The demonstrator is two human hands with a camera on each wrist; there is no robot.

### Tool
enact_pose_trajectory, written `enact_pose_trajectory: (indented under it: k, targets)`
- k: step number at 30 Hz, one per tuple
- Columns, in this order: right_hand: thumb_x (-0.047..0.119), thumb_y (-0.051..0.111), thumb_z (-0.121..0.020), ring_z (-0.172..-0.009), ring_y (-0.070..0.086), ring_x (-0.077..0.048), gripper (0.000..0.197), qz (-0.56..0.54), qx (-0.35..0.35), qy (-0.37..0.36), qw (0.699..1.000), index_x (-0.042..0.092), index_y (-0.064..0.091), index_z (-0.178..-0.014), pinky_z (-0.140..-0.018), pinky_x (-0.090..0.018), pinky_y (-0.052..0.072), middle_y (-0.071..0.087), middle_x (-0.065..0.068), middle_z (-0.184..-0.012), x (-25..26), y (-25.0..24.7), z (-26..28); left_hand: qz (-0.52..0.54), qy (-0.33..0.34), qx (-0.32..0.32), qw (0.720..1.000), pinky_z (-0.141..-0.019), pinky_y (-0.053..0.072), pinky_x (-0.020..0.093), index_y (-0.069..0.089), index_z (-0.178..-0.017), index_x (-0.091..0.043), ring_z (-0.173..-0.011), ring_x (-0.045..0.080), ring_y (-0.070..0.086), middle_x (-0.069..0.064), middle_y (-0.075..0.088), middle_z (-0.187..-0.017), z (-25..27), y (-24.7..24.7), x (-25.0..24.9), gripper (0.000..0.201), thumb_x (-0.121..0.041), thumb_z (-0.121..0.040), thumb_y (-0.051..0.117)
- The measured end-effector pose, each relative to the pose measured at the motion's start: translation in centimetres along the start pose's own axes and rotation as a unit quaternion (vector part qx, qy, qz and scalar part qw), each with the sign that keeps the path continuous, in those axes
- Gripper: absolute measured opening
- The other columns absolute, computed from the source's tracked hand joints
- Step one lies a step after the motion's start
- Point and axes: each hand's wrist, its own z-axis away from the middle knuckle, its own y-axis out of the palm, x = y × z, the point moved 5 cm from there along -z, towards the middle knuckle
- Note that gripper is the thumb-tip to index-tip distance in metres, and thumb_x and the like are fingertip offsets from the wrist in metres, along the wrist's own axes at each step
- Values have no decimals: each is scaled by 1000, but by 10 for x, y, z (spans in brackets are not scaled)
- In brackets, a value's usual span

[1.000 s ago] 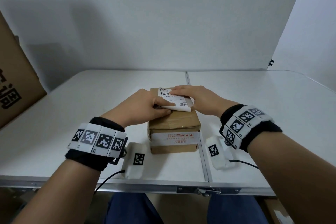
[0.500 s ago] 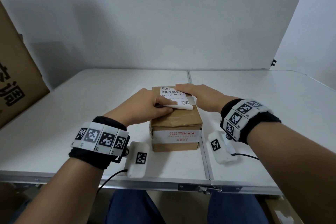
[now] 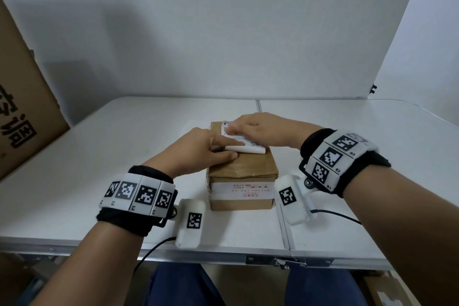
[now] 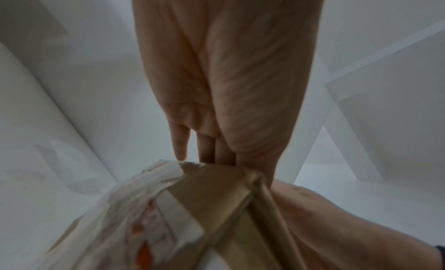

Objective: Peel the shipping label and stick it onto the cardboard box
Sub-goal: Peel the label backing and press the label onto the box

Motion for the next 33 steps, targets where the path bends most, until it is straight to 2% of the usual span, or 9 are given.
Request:
enact_pose_trajectory:
  k: [7,9,11,13,16,23,27,30,33]
  targets:
    - [58,13,-99,-141,35,-20,58,6,39,26,999,36,40,-145,-116,-35,21,41,3,-152,1,14,-5,5,1,-3,1000,-54,34,7,66,-113,-42,-49,-11,46,-13,54,-54,0,-2,-2,29,-36,-85,62]
    - [63,8,-96,-126,45,-18,54,-17,47,25,998,51,54,-121,-117,-39,23,55,6,-132,3,16,-8,-2,6,-1,1000,-56,34,4,65,-116,-38,-51,-19,45,-18,61,-71,0,-3,-3,31,-35,-85,62]
    - [68,6,-91,-101,50,-11,51,-34,54,19,998,54,54,-82,-112,-43,29,55,17,-99,5,18,-12,-5,7,0,1000,-55,33,3,64,-117,-37,-51,-23,44,-24,57,-66,0,-2,-4,32,-34,-86,61]
    - [62,6,-95,-113,51,-14,55,-31,64,28,997,46,59,-99,-112,-45,26,59,9,-112,8,20,-13,-12,9,1,1000,-54,33,7,64,-114,-40,-50,-17,45,-17,49,-56,0,-2,-4,29,-35,-86,61]
    - [51,6,-101,-144,22,-20,54,50,62,33,996,34,42,-138,-113,-53,14,42,11,-147,13,18,-11,-10,13,8,1000,-57,31,16,66,-97,-49,-51,-8,46,-11,50,-58,0,0,-1,17,-37,-85,60]
    - [59,4,-97,-147,13,-21,55,64,55,40,996,45,27,-146,-114,-57,10,25,18,-157,9,17,-15,4,-19,48,999,-58,36,6,61,-116,-46,-55,-11,47,-12,51,-67,7,-3,-6,37,-48,-79,64]
    - [61,3,-96,-149,9,-19,59,32,47,54,997,44,15,-151,-116,-54,6,26,13,-158,2,17,-16,30,-39,81,995,-72,37,7,47,-127,-53,-84,-12,51,-28,54,-95,12,0,-8,61,-59,-70,67]
    - [61,4,-95,-149,11,-19,60,25,37,45,998,43,18,-150,-118,-53,8,26,13,-159,1,17,-16,34,-42,100,994,-90,37,15,41,-131,-53,-110,2,49,-21,54,-118,14,3,-7,72,-58,-66,71]
    - [64,8,-95,-145,28,-21,65,-35,50,37,997,36,29,-149,-120,-48,17,35,5,-156,-1,16,-15,20,-48,109,993,-85,37,13,38,-133,-52,-112,5,48,-18,51,-121,14,4,-5,74,-54,-68,72]
